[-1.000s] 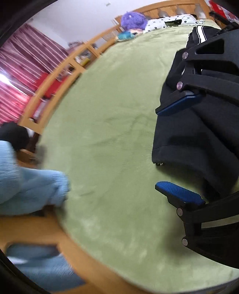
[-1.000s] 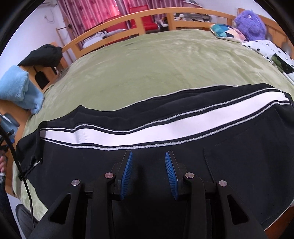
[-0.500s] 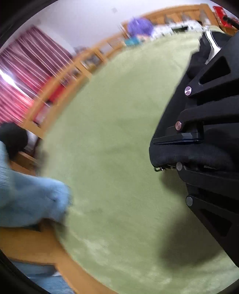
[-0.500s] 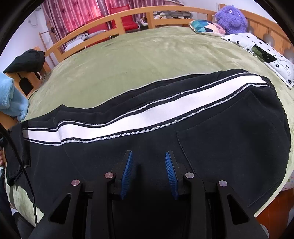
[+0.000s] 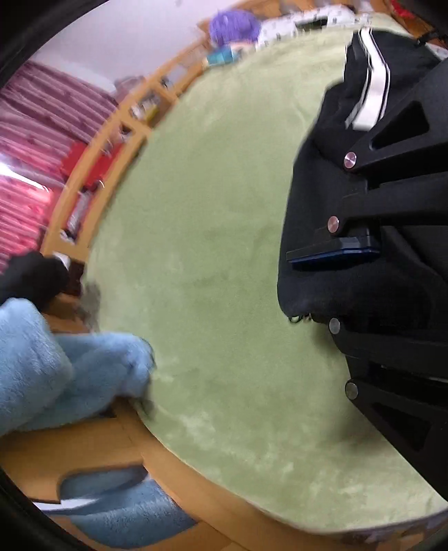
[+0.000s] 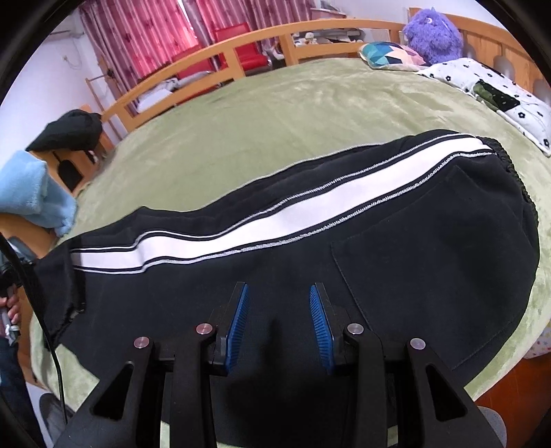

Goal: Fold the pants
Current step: 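Release the cuffs onto the pants and open the left tool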

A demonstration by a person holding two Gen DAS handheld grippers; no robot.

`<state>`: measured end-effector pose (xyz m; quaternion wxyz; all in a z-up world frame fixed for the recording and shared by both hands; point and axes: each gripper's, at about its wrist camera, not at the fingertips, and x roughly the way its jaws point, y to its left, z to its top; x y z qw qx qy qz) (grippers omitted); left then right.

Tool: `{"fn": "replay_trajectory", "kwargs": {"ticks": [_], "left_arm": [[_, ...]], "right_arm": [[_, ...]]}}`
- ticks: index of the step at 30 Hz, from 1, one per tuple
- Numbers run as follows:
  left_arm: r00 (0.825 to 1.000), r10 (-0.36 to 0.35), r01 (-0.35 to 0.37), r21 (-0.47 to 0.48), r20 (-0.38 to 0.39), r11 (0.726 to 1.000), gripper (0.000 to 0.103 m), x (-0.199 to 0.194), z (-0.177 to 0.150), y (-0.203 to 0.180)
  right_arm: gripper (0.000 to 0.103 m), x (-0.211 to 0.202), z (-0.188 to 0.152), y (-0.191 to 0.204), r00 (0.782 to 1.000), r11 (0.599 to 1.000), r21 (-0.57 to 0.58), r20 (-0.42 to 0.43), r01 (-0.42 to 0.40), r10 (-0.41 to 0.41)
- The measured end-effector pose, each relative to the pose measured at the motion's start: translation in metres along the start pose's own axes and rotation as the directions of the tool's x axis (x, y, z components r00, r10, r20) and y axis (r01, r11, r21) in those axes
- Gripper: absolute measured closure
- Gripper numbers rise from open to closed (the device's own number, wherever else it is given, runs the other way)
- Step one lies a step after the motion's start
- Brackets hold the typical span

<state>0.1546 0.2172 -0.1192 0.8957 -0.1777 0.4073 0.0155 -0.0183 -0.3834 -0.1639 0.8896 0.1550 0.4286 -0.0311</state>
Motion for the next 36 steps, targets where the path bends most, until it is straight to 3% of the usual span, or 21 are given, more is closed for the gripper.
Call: {"fn": "replay_trajectory", "kwargs": {"ticks": [1, 2, 4, 6, 7, 11, 14, 20, 23, 24, 26, 27, 28, 30, 33, 36], "left_arm": [[0.999, -0.049, 0.049, 0.005, 0.005, 0.999, 0.068, -0.001, -0.003, 0.000], [0.998, -0.069, 0.069, 0.008, 0.005, 0.998, 0.044, -0.003, -0.004, -0.003], [0.996, 0.051, -0.054, 0.041, 0.072, 0.998, 0.023, -0.015, -0.008, -0.012], [0.979, 0.132, -0.149, 0.106, 0.153, 0.983, 0.020, -0.028, -0.011, -0.023], [0.979, 0.140, -0.158, 0.115, 0.150, 0.981, 0.019, -0.031, -0.011, -0.025], [0.993, 0.061, -0.069, 0.086, 0.098, 0.994, 0.019, -0.037, -0.020, -0.030], [1.000, -0.004, 0.001, 0.135, 0.022, 0.991, 0.021, -0.022, -0.043, -0.055], [0.986, -0.101, 0.123, 0.175, -0.130, 0.977, 0.021, 0.019, -0.113, -0.115], [0.978, -0.073, 0.111, 0.194, -0.194, 0.975, 0.021, 0.048, -0.143, -0.139], [0.979, -0.023, 0.067, 0.216, -0.202, 0.974, 0.021, 0.059, -0.150, -0.145], [0.985, 0.092, -0.048, 0.276, -0.149, 0.960, 0.054, 0.067, -0.151, -0.148], [0.986, 0.075, -0.030, 0.282, -0.149, 0.959, 0.076, 0.067, -0.145, -0.146], [0.984, -0.015, 0.057, 0.238, -0.177, 0.970, 0.088, 0.063, -0.135, -0.137], [0.986, -0.076, 0.102, 0.172, -0.152, 0.980, 0.091, 0.048, -0.109, -0.118], [0.999, 0.014, -0.020, 0.209, 0.031, 0.978, 0.092, 0.014, -0.063, -0.096], [0.991, 0.076, -0.092, 0.148, 0.110, 0.985, 0.092, 0.001, -0.009, -0.061]], "right_arm": [[0.066, -0.002, 0.000, -0.001, 1.000, 1.000, -0.005, 0.006, -0.004, 0.004], [0.066, -0.005, -0.001, -0.002, 1.000, 1.000, -0.007, 0.011, -0.008, 0.009], [0.066, -0.008, -0.003, -0.005, 1.000, 1.000, -0.008, 0.008, -0.021, 0.021], [0.066, -0.011, -0.005, -0.010, 1.000, 1.000, 0.002, 0.010, -0.025, 0.025], [0.066, -0.013, -0.006, -0.013, 1.000, 1.000, 0.012, 0.010, -0.028, 0.028], [0.066, -0.016, -0.009, -0.021, 0.999, 0.998, 0.047, 0.011, -0.042, 0.042], [0.066, -0.015, -0.011, -0.022, 0.999, 0.998, 0.046, 0.006, -0.038, 0.038], [0.066, -0.016, -0.015, -0.025, 1.000, 0.999, 0.032, 0.000, -0.020, 0.020], [0.064, -0.020, -0.018, -0.032, 1.000, 0.999, 0.032, -0.005, 0.005, -0.005], [0.063, -0.020, -0.020, -0.037, 1.000, 0.999, 0.040, -0.009, 0.008, -0.007], [0.063, -0.020, -0.021, -0.042, 1.000, 0.999, 0.051, -0.015, 0.018, -0.018], [0.063, -0.020, -0.022, -0.046, 0.999, 0.998, 0.057, -0.016, 0.030, -0.029], [0.063, -0.019, -0.023, -0.048, 0.999, 0.997, 0.064, -0.016, 0.038, -0.037], [0.063, -0.019, -0.023, -0.052, 0.999, 0.996, 0.077, -0.017, 0.042, -0.041], [0.063, -0.016, -0.023, -0.055, 0.998, 0.994, 0.090, -0.015, 0.055, -0.054], [0.063, -0.010, -0.020, -0.054, 0.998, 0.994, 0.095, -0.017, 0.062, -0.060]]}}
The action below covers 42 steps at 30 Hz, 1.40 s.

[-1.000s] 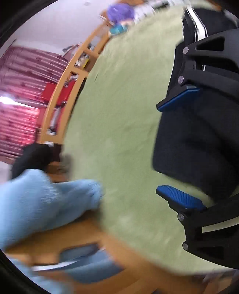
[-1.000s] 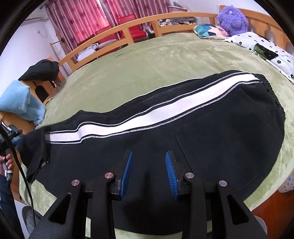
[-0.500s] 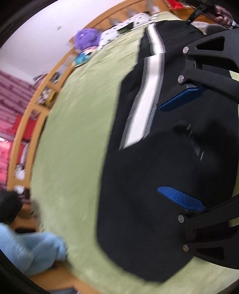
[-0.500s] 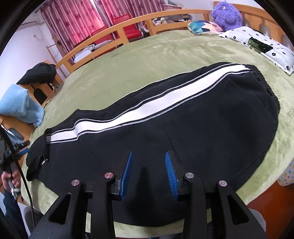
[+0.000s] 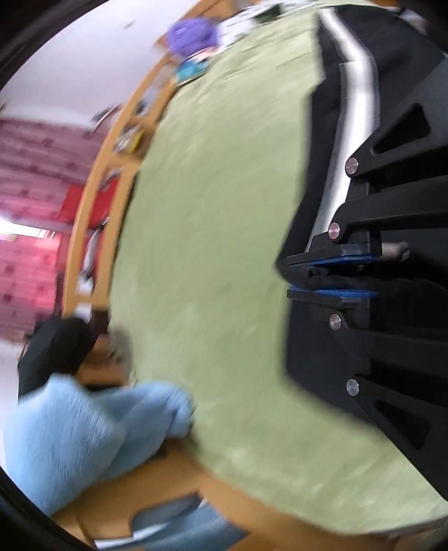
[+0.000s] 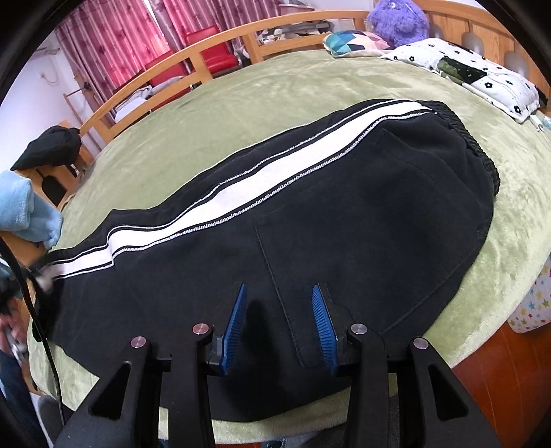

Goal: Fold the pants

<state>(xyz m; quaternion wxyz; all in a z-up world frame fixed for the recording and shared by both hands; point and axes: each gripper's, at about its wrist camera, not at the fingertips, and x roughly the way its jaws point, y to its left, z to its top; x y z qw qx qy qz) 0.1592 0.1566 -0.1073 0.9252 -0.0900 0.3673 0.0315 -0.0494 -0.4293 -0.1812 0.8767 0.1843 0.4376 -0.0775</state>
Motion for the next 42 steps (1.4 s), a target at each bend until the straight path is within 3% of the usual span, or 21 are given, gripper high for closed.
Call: {"fn": "replay_trajectory", "kwargs": {"ticks": [3, 4, 6, 7, 8, 11, 13, 17, 19, 20, 22, 26, 27, 28, 30, 31, 32, 33, 38, 40, 42], "left_arm": [[0.999, 0.013, -0.015, -0.062, -0.036, 0.998, 0.084, 0.022, 0.030, 0.032], [0.996, 0.062, -0.066, -0.065, -0.057, 0.996, 0.076, 0.031, 0.033, 0.036], [0.959, 0.268, -0.271, -0.028, -0.090, 0.962, 0.068, 0.040, 0.034, 0.040], [0.944, 0.321, -0.322, -0.005, -0.080, 0.947, 0.057, 0.040, 0.031, 0.040], [0.944, 0.323, -0.324, -0.001, -0.068, 0.946, 0.046, 0.037, 0.027, 0.041], [0.963, 0.260, -0.263, -0.033, -0.068, 0.964, 0.043, 0.025, 0.008, 0.035], [0.971, 0.222, -0.226, -0.040, -0.094, 0.973, 0.043, 0.023, 0.000, 0.028], [0.983, 0.133, -0.144, -0.077, -0.126, 0.987, 0.040, 0.013, -0.030, 0.006], [0.985, 0.102, -0.116, -0.094, -0.141, 0.989, 0.040, 0.008, -0.050, -0.012], [0.986, 0.088, -0.103, -0.101, -0.143, 0.990, 0.040, 0.007, -0.056, -0.019], [0.986, 0.053, -0.074, -0.130, -0.160, 0.989, 0.040, 0.006, -0.072, -0.032], [0.977, 0.020, -0.051, -0.143, -0.211, 0.988, 0.040, 0.001, -0.092, -0.057], [0.975, 0.023, -0.055, -0.141, -0.219, 0.989, 0.040, 0.001, -0.095, -0.061], [0.974, 0.029, -0.062, -0.140, -0.223, 0.988, 0.040, 0.001, -0.098, -0.065], [0.972, 0.040, -0.075, -0.147, -0.231, 0.986, 0.040, 0.002, -0.102, -0.069], [0.972, 0.040, -0.077, -0.153, -0.232, 0.985, 0.040, 0.003, -0.104, -0.070], [0.971, 0.043, -0.081, -0.155, -0.234, 0.985, 0.040, 0.005, -0.103, -0.069], [0.971, 0.051, -0.090, -0.158, -0.234, 0.983, 0.040, 0.005, -0.105, -0.070], [0.977, 0.045, -0.079, -0.160, -0.207, 0.984, 0.040, -0.007, -0.101, -0.069], [0.980, 0.045, -0.075, -0.152, -0.192, 0.986, 0.040, -0.010, -0.098, -0.065], [0.981, 0.041, -0.071, -0.151, -0.192, 0.986, 0.040, -0.010, -0.094, -0.061]], "right_arm": [[0.063, 0.003, 0.002, 0.004, 1.000, 1.000, 0.011, 0.005, 0.000, -0.001], [0.063, 0.004, 0.003, 0.005, 1.000, 1.000, 0.012, 0.004, 0.005, -0.005], [0.063, 0.006, 0.003, 0.008, 1.000, 1.000, 0.010, 0.005, 0.015, -0.015], [0.063, 0.005, 0.003, 0.008, 1.000, 1.000, 0.006, 0.005, 0.021, -0.021], [0.063, 0.004, 0.004, 0.008, 0.999, 1.000, 0.001, 0.007, 0.031, -0.031], [0.063, -0.003, 0.008, 0.000, 0.996, 0.997, 0.000, 0.036, 0.080, -0.080], [0.054, -0.009, 0.013, -0.014, 0.991, 0.992, 0.020, 0.059, 0.121, -0.122], [0.046, -0.024, 0.029, -0.060, 0.963, 0.968, 0.078, 0.109, 0.239, -0.246], [0.030, -0.028, 0.038, -0.086, 0.947, 0.949, 0.132, 0.116, 0.285, -0.300], [0.029, -0.028, 0.043, -0.102, 0.942, 0.941, 0.170, 0.119, 0.293, -0.314], [0.029, -0.023, 0.049, -0.136, 0.955, 0.935, 0.264, 0.113, 0.237, -0.275], [0.029, 0.010, 0.060, -0.184, 0.992, 0.910, 0.414, 0.097, 0.029, -0.076], [0.019, 0.021, 0.063, -0.192, 0.995, 0.897, 0.443, 0.098, -0.013, -0.034], [0.018, 0.034, 0.067, -0.200, 0.995, 0.874, 0.484, 0.100, -0.043, -0.007], [0.031, 0.048, 0.072, -0.206, 0.990, 0.844, 0.527, 0.137, -0.101, 0.032], [0.055, 0.049, 0.076, -0.204, 0.987, 0.849, 0.517, 0.158, -0.114, 0.036], [0.070, 0.048, 0.081, -0.200, 0.984, 0.866, 0.486, 0.174, -0.119, 0.038], [0.075, 0.044, 0.089, -0.194, 0.977, 0.888, 0.431, 0.200, -0.159, 0.078], [0.078, -0.004, 0.125, -0.207, 0.935, 0.902, 0.359, 0.336, -0.241, 0.116], [0.075, -0.008, 0.130, -0.213, 0.945, 0.932, 0.324, 0.323, -0.162, 0.052], [0.064, 0.015, 0.131, -0.226, 0.980, 0.943, 0.329, 0.201, -0.060, -0.008]]}}
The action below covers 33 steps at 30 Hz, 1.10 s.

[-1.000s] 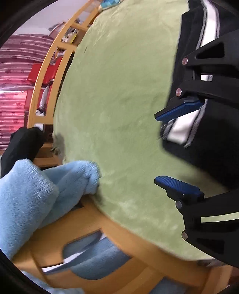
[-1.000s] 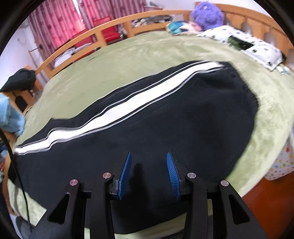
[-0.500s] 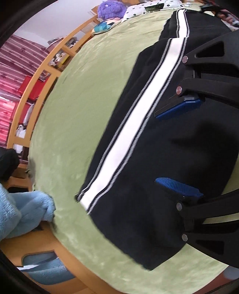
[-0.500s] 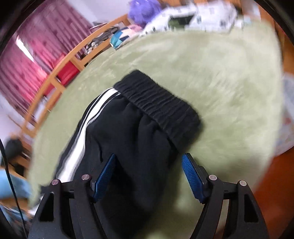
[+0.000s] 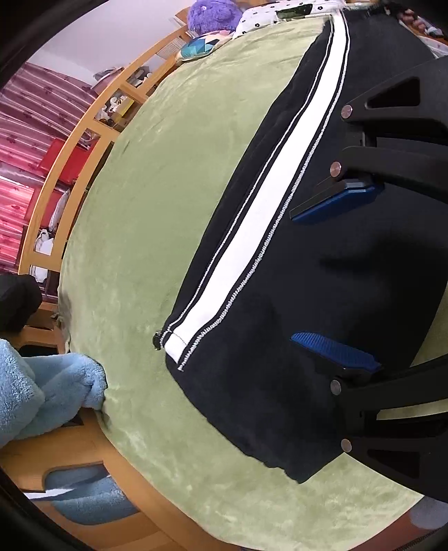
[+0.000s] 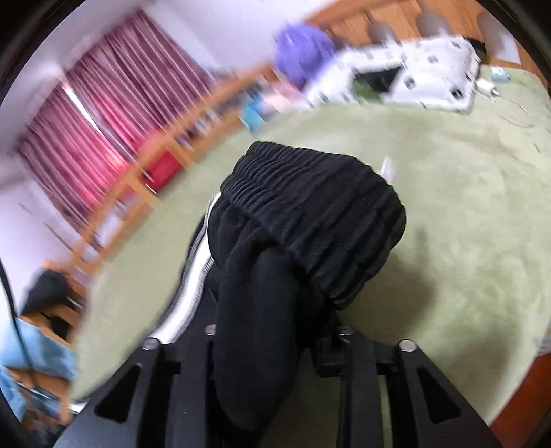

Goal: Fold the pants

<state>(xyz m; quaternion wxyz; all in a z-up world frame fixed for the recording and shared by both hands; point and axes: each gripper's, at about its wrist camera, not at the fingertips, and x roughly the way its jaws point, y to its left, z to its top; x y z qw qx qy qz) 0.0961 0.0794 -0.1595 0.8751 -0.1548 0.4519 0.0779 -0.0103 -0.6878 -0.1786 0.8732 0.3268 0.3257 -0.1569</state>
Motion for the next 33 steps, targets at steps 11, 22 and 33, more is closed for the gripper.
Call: {"fn": "replay_trajectory", "kwargs": {"ticks": [11, 22, 33], "left_arm": [[0.998, 0.041, -0.044, 0.082, 0.038, 0.996, 0.040, 0.023, 0.067, 0.030], [0.997, 0.003, 0.008, 0.136, -0.081, 0.991, 0.087, 0.096, 0.093, 0.030], [0.994, -0.108, 0.110, 0.094, -0.032, 0.989, 0.086, 0.070, 0.084, 0.047]], "right_arm": [[0.048, -0.045, -0.052, 0.037, 0.967, 0.952, -0.183, -0.024, 0.246, -0.255], [0.048, 0.040, -0.127, 0.292, 0.973, 0.825, -0.533, -0.212, -0.190, 0.087], [0.048, 0.136, -0.160, 0.356, 0.923, 0.669, -0.672, -0.381, -0.318, 0.056]]}}
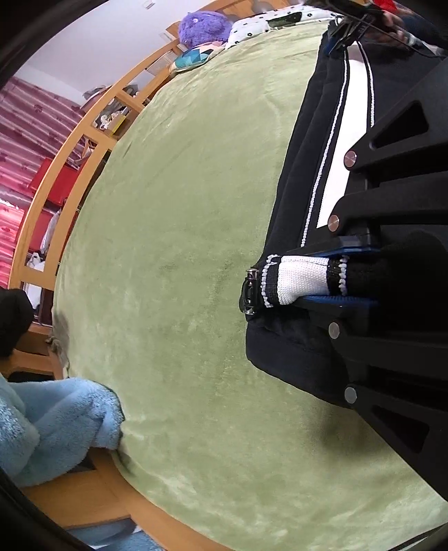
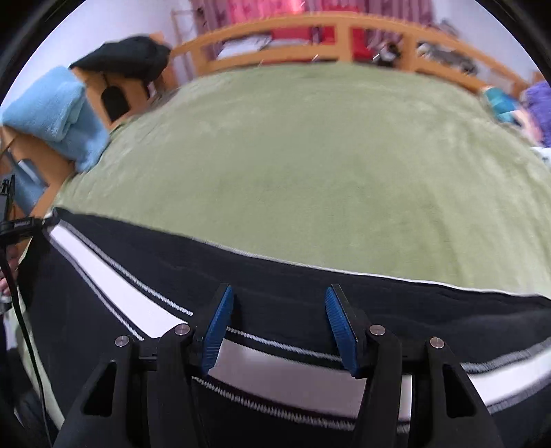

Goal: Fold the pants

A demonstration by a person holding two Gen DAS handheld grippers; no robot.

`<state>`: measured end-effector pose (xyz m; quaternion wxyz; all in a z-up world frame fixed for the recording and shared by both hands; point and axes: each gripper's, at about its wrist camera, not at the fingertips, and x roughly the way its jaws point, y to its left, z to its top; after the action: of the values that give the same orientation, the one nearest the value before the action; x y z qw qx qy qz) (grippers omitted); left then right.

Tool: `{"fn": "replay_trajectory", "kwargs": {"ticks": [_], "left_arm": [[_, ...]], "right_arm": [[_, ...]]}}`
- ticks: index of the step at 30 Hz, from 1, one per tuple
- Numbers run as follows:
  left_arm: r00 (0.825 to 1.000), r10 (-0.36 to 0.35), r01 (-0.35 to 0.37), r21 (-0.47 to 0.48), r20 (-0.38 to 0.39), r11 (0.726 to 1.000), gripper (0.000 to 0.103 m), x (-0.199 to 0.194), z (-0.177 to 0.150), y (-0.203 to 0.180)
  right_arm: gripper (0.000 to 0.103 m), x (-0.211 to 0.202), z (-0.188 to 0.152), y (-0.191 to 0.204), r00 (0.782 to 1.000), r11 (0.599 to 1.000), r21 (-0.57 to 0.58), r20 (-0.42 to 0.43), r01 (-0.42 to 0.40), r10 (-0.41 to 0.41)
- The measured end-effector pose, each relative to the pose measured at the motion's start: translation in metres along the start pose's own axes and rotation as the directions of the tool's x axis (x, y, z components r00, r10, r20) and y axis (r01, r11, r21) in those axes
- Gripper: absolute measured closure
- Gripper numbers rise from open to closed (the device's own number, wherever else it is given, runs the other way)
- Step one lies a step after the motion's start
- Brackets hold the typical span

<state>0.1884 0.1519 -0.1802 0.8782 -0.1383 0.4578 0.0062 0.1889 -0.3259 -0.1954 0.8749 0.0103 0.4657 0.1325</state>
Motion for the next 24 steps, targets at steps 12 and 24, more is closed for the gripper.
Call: {"fn": "replay_trajectory", "kwargs": {"ticks": [12, 24], "left_arm": [[0.998, -0.053, 0.054, -0.037, 0.031, 0.998, 0.086, -0.006, 0.005, 0.007], [0.999, 0.024, -0.018, -0.113, 0.045, 0.993, 0.074, -0.002, 0.016, 0.031]], "right_arm": [[0.098, 0.032, -0.007, 0.042, 0.992, 0.973, -0.214, -0.105, -0.092, 0.071], [0.093, 0.028, 0.038, 0.061, 1.000, 0.984, -0.175, -0.002, 0.020, -0.021]]}}
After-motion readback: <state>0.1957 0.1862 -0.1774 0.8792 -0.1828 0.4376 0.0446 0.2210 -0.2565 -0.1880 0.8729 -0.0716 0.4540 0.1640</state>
